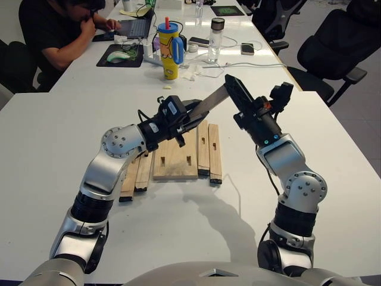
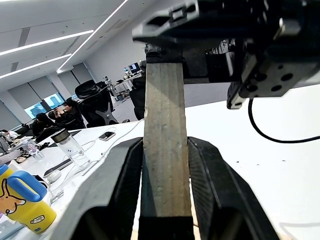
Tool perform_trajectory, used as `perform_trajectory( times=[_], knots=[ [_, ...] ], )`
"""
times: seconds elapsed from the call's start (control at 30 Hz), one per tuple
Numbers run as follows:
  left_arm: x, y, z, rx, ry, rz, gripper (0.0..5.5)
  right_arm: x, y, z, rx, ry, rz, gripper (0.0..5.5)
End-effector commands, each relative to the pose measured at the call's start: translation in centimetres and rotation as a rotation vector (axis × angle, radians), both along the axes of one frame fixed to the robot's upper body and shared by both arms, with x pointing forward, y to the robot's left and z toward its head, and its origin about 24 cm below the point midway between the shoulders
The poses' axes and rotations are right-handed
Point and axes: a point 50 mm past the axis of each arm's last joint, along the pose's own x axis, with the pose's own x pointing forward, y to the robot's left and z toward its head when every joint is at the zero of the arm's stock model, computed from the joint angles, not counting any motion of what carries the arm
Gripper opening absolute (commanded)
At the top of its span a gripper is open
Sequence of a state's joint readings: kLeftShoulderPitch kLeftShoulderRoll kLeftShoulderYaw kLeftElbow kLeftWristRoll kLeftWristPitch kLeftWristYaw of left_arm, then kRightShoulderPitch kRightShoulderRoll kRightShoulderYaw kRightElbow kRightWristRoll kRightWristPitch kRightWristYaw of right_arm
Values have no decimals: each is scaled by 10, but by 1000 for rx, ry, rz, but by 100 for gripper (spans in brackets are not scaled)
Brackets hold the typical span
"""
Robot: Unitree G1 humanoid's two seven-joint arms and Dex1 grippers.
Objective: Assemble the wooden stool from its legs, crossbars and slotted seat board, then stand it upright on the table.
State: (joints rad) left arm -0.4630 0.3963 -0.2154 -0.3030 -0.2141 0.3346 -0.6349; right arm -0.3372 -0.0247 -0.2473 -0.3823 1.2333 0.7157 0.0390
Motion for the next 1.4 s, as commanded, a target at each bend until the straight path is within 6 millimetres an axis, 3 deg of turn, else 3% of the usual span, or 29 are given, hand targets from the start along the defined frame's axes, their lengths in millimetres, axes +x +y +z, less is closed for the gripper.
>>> perform_trajectory(
  times=[0.03,0.1,0.13,0.2,0.37,0.43,0.7,0.87,1.4],
  knots=[
    [1,2,0,7,13,12,132,1,-1,-4,-24,19,-21,46],
    [1,2,0,-20,31,16,132,1,-2,-5,-29,22,-29,46],
    [0,4,-1,-31,39,23,169,2,-3,-5,-28,23,-38,46],
    [0,8,-3,-50,55,41,192,3,-4,-6,-33,25,-52,46],
    [14,30,8,-250,63,197,261,19,-38,-37,-240,161,-402,46],
    [18,38,14,-332,50,263,264,18,-47,-48,-259,208,-488,46],
    [18,46,14,-510,55,372,264,13,-40,-77,-147,359,-541,46],
    [20,42,11,-513,69,387,264,18,-38,-90,-121,430,-581,46],
    [21,44,11,-537,54,425,264,27,-24,-100,-127,472,-560,46]
  ],
)
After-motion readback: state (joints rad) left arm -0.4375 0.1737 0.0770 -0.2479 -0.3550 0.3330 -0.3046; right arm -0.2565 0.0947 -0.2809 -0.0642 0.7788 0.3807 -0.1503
